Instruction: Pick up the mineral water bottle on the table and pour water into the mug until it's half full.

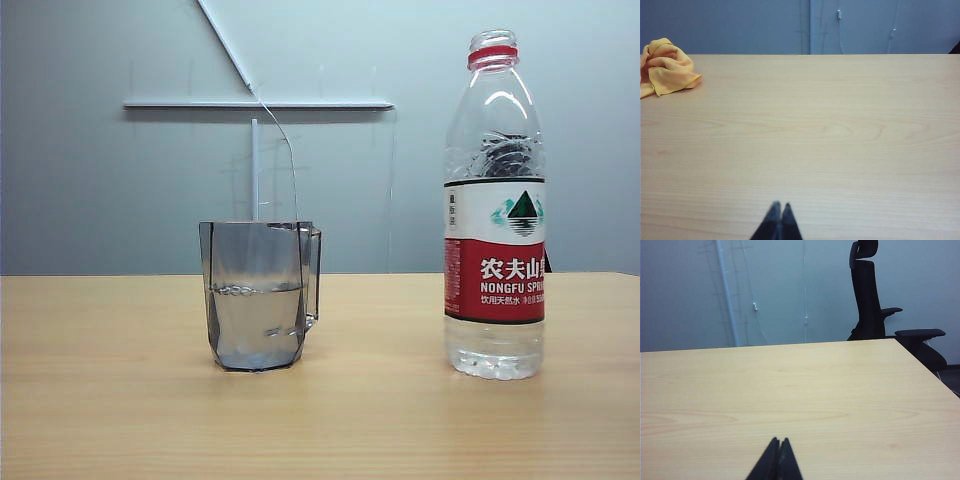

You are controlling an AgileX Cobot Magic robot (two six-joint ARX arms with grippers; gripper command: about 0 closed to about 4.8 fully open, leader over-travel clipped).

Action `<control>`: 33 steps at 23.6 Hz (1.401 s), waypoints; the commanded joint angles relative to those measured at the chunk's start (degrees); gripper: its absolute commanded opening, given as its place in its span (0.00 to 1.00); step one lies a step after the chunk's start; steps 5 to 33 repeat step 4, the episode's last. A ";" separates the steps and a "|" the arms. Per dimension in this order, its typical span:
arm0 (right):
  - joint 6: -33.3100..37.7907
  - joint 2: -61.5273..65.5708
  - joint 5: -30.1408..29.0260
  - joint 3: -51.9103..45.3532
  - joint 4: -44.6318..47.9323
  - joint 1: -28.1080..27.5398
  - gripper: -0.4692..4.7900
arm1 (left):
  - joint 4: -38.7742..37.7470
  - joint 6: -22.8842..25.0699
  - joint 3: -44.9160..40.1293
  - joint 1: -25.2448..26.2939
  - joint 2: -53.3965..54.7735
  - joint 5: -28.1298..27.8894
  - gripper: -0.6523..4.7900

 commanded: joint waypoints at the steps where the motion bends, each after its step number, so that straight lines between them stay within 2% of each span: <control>1: -0.15 -0.09 0.26 -0.24 0.96 0.00 0.08 | 0.76 -0.17 0.13 0.00 0.09 0.04 0.12; 33: -0.13 -0.09 0.26 -0.24 0.94 0.00 0.08 | 0.76 -0.17 0.13 0.00 0.11 0.04 0.12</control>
